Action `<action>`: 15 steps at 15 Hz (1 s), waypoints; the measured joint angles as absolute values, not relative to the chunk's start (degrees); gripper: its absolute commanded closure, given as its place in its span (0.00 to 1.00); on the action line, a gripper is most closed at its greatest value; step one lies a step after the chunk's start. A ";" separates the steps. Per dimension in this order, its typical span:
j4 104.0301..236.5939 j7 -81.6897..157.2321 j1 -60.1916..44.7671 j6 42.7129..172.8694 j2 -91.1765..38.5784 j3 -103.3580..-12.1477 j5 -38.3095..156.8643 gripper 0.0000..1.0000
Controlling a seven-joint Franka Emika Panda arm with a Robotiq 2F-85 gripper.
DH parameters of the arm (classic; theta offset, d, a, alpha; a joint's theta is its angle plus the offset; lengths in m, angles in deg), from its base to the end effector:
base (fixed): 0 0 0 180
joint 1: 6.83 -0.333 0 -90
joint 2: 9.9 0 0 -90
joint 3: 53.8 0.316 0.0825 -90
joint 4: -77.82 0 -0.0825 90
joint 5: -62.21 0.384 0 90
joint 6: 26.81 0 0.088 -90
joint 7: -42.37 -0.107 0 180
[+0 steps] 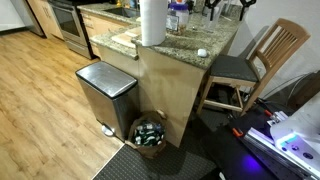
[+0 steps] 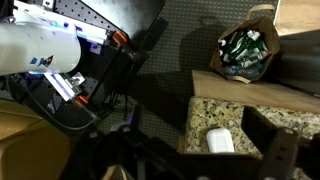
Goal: Pick the white bottle and put it on the plastic bottle, then pick the white object and put it on the white bottle
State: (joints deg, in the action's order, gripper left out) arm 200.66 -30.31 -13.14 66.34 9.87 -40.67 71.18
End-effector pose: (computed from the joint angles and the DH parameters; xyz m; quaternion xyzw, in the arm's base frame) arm 0.4009 0.1682 0.5270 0.8799 -0.4649 -0.0908 0.0369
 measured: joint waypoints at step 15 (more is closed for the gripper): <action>207.03 -18.41 -10.84 84.77 -6.34 -47.12 68.53 0.00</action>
State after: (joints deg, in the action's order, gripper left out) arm 207.03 -18.41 -10.84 84.77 -6.34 -47.12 68.53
